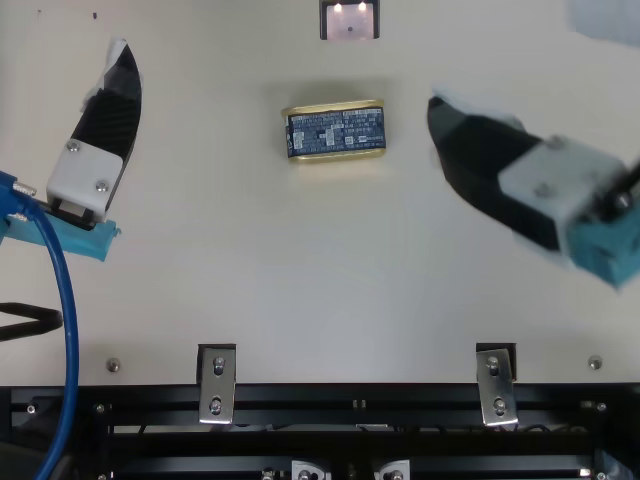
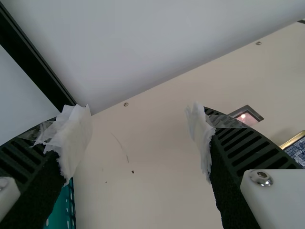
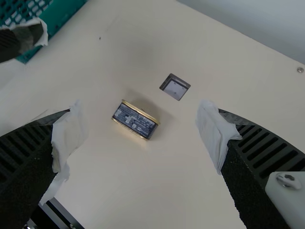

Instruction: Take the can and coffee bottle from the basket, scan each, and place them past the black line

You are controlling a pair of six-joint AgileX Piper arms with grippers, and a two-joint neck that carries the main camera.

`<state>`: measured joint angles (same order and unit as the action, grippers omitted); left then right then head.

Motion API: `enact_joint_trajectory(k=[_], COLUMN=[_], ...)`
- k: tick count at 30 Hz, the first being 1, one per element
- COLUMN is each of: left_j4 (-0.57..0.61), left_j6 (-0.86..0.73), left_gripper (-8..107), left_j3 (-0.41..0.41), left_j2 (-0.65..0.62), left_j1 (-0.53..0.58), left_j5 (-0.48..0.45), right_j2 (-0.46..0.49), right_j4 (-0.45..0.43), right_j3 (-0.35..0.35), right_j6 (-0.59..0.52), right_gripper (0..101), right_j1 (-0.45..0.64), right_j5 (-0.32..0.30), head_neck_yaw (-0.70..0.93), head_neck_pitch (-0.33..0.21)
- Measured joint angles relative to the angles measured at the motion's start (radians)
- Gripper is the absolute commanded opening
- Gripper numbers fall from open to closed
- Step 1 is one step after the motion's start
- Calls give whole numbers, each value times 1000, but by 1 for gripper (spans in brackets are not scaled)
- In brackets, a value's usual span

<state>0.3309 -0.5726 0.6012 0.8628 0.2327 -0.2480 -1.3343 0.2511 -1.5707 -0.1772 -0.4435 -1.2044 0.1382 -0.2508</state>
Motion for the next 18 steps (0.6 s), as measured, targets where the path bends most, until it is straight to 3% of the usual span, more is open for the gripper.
enact_joint_trajectory(k=[3, 11, 18], left_j4=[0, 0, 0], left_j6=[0, 0, 0], left_gripper=[90, 90, 90], left_j3=[0, 0, 0], left_j2=[0, 0, 0], left_j1=[0, 0, 0], left_j5=[0, 0, 0], right_j2=[-69, -218, -315], right_j4=[0, -58, -121], right_j3=[-26, -15, -46], right_j6=[-106, -353, -491], right_gripper=[101, 101, 101], right_j1=[-5, -63, -117], right_j5=[-14, -14, -13], head_neck_yaw=[0, 0, 0], head_neck_pitch=[-5, -5, -5])
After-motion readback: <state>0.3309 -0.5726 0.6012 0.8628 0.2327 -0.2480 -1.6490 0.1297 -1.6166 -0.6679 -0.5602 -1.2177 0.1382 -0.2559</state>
